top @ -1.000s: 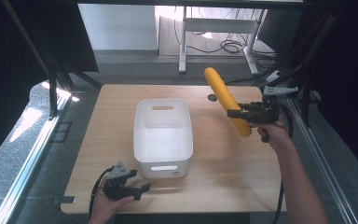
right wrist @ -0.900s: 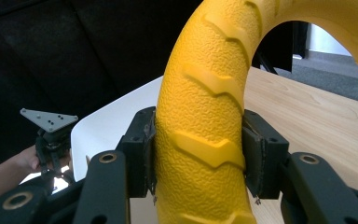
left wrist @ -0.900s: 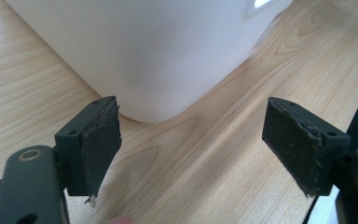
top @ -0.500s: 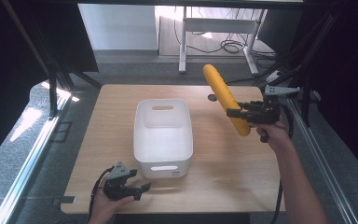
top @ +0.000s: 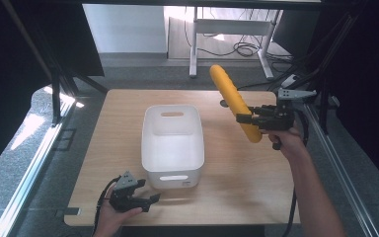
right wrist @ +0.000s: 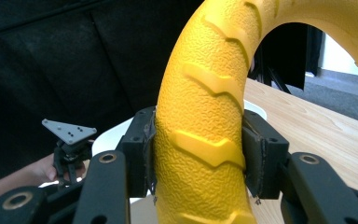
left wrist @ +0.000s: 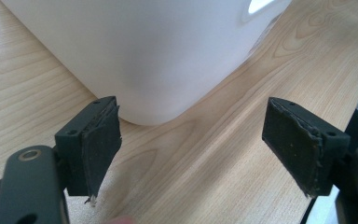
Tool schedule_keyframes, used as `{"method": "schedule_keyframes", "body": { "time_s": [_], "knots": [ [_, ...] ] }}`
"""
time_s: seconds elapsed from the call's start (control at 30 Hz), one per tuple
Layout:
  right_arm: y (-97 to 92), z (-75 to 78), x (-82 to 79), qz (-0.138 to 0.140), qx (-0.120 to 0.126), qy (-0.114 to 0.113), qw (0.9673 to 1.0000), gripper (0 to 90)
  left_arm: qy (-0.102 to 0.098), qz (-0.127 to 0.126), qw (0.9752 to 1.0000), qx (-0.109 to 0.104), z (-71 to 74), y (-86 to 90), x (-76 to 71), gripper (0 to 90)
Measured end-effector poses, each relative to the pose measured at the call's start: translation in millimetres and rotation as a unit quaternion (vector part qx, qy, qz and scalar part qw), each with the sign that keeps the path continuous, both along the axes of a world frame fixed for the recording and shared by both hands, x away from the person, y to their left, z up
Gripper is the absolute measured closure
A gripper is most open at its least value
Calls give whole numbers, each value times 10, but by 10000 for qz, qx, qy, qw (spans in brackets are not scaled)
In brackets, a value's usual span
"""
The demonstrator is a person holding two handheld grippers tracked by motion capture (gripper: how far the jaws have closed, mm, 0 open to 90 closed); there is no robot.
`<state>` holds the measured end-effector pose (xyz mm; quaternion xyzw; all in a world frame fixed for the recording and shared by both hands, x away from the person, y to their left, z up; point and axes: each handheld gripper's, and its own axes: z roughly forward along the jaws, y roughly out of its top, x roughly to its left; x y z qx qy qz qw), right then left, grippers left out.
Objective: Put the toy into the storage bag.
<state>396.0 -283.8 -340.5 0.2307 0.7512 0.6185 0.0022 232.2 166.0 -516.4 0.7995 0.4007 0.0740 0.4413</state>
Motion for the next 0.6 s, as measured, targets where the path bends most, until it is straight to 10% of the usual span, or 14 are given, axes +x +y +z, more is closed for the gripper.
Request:
{"method": "schedule_keyframes", "body": {
  "time_s": [0.6],
  "knots": [
    [118,65,-42,165,220,-80,9996,523,14,-16,10000,27,-11,-8,1,196]
  ]
}}
